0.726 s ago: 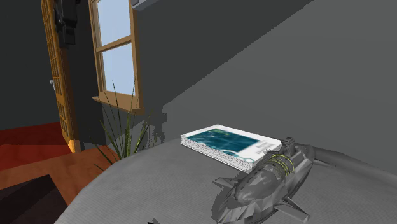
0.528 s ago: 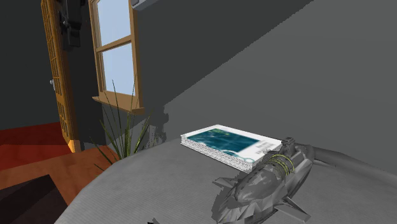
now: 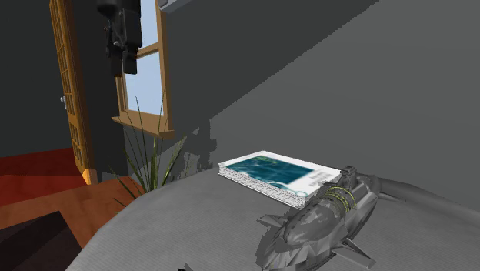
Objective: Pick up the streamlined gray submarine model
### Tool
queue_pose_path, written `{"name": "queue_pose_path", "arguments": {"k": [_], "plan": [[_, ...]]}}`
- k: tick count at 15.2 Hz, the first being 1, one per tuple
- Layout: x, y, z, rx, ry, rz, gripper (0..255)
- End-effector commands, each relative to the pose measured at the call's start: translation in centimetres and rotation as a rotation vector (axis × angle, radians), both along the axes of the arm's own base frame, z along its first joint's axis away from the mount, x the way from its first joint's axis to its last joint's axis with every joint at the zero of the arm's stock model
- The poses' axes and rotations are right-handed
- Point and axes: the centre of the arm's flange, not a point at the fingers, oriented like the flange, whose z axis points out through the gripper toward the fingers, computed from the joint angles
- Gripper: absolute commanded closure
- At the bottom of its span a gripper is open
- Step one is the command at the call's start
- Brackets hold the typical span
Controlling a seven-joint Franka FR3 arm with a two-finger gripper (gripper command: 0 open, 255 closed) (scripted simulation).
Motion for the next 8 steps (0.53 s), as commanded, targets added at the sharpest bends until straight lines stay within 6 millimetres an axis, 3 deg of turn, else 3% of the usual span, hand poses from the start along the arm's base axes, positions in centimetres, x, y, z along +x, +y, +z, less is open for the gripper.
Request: {"name": "queue_pose_path", "arguments": {"k": [1, 8], "plan": [[0.6, -2.3, -0.9, -0.006, 0.0, 0.001, 0], [3.6, -10.2, -4.1, -0.024, 0.0, 0.002, 0]]}}
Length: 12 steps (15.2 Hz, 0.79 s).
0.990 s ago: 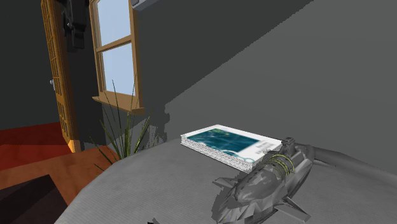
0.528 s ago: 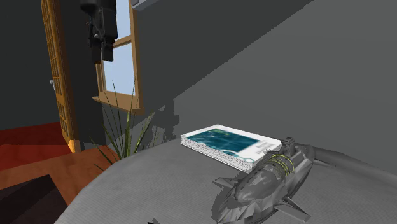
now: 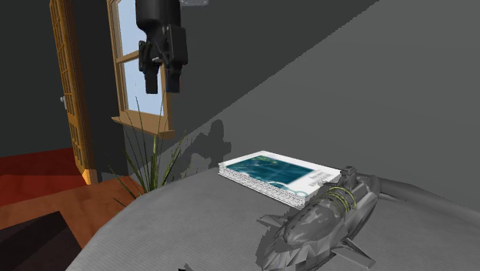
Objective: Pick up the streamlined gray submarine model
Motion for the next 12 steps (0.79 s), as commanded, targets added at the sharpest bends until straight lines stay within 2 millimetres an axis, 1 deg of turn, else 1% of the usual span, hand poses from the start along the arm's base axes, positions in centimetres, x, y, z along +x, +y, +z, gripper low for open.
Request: {"name": "queue_pose_path", "arguments": {"k": [1, 12], "plan": [[0.9, -2.7, -1.0, -0.006, 0.0, 0.001, 0], [5.6, -15.2, -5.6, -0.035, 0.0, 0.002, 0]]}}
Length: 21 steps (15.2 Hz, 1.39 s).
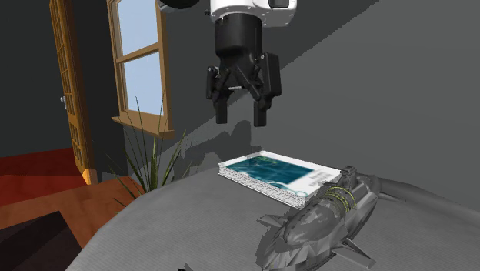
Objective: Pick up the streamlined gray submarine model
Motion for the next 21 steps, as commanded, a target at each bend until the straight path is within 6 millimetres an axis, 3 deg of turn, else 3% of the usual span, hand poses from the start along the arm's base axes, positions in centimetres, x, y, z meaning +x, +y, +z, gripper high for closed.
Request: {"name": "queue_pose_path", "arguments": {"k": [1, 12, 21], "plan": [[0.6, -2.2, -0.7, -0.006, 0.0, 0.001, 0], [5.4, -14.8, -5.0, -0.034, 0.0, 0.002, 0], [5.4, -15.0, -9.0, -0.035, 0.0, 0.002, 0]]}}
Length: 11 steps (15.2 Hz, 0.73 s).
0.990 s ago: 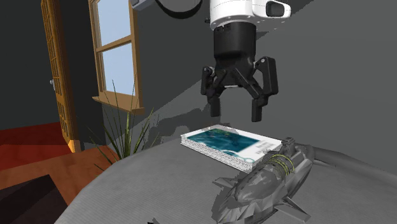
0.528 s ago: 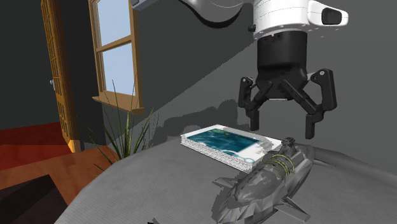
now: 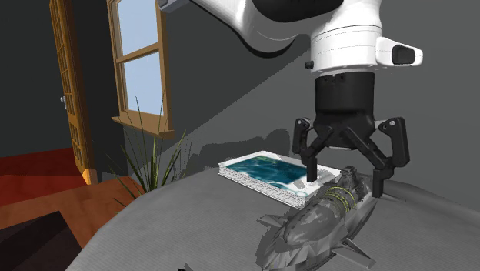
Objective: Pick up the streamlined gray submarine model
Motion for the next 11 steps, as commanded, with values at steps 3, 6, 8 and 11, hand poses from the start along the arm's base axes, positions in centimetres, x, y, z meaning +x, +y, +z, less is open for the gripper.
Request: {"name": "queue_pose_path", "arguments": {"k": [3, 6, 8, 11], "plan": [[0.03, -0.05, -0.39, 0.0, 0.0, 0.0, 255], [-0.01, -0.06, -0.39, 0.0, 0.0, 0.0, 255], [-0.01, -0.08, -0.39, 0.0, 0.0, 0.0, 255], [0.02, -0.05, -0.4, 0.0, 0.0, 0.0, 255]]}}
